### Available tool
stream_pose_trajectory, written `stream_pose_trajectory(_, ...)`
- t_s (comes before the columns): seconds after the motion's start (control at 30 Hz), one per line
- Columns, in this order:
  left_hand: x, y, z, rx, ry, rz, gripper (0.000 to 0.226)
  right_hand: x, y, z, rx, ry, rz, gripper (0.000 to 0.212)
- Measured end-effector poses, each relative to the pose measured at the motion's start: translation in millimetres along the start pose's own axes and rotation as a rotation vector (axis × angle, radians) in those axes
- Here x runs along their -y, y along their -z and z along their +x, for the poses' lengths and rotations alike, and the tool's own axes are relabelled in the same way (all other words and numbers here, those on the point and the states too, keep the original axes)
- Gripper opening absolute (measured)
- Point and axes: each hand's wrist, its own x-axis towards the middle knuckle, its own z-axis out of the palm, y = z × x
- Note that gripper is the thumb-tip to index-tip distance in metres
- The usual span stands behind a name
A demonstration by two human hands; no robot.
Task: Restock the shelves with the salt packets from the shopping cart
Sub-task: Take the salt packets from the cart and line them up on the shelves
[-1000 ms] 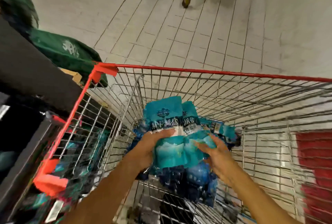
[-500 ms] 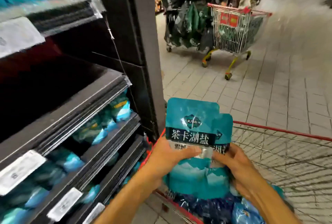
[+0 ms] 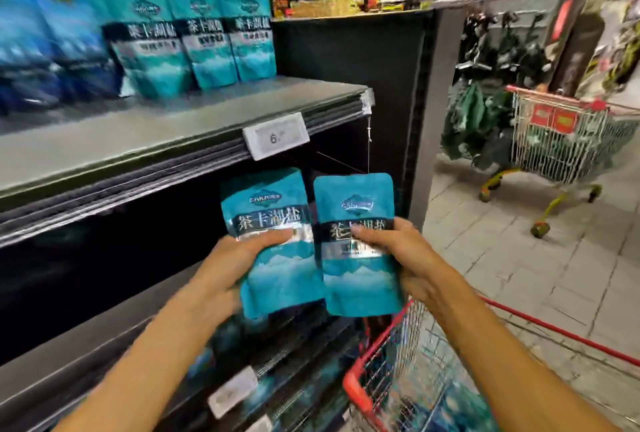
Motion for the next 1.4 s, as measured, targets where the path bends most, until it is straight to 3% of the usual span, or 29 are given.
stream_pose_trajectory(0.17, -34, 24, 53, -0.006, 0.074, 0.025, 0.016, 30, -20, 91, 0.095, -0.210, 0.016, 0.024)
stream_pose_trajectory(0.37, -33, 23, 126, 0.047, -0.082, 0.054, 0.012, 52, -26, 180, 0.047, 0.059, -0.069, 0.024)
stream_pose_trajectory(0.47, -25, 13, 159, 0.026, -0.153, 0.063, 0.029, 58, -14, 202, 0.092, 0.170, -0.124, 0.025)
stream_pose_trajectory(0.57, -18, 1, 177, 0.020, -0.192, 0.077, 0.046, 49, -3, 217, 0.096, 0.179, -0.209, 0.031)
stream_pose_trajectory(0.67, -10, -3, 191, 0.024, -0.308, 0.312, 0.034, 33, 8, 220, 0.057, 0.191, -0.356, 0.030)
stream_pose_trajectory(0.73, -6, 0, 195, 0.115, -0.338, 0.442, 0.038, 29, 12, 217, 0.068, 0.231, -0.422, 0.026)
stream_pose_trajectory(0.97, -1, -3, 200, 0.214, -0.356, 0.410, 0.043, 42, 21, 203, 0.196, 0.245, -0.407, 0.043)
stream_pose_trajectory(1.03, 4, -7, 199, 0.186, -0.337, 0.436, 0.046, 43, 23, 199, 0.186, 0.235, -0.430, 0.042)
stream_pose_trajectory(1.13, 11, -17, 194, 0.079, -0.217, 0.482, 0.069, 39, 24, 194, 0.096, 0.232, -0.453, 0.034)
stream_pose_trajectory(1.27, 18, -25, 191, -0.149, -0.160, 0.572, 0.064, 24, 23, 186, 0.004, 0.242, -0.482, 0.033)
stream_pose_trajectory(1.4, 16, -25, 187, -0.156, -0.139, 0.609, 0.089, 11, 21, 180, -0.077, 0.251, -0.579, 0.034)
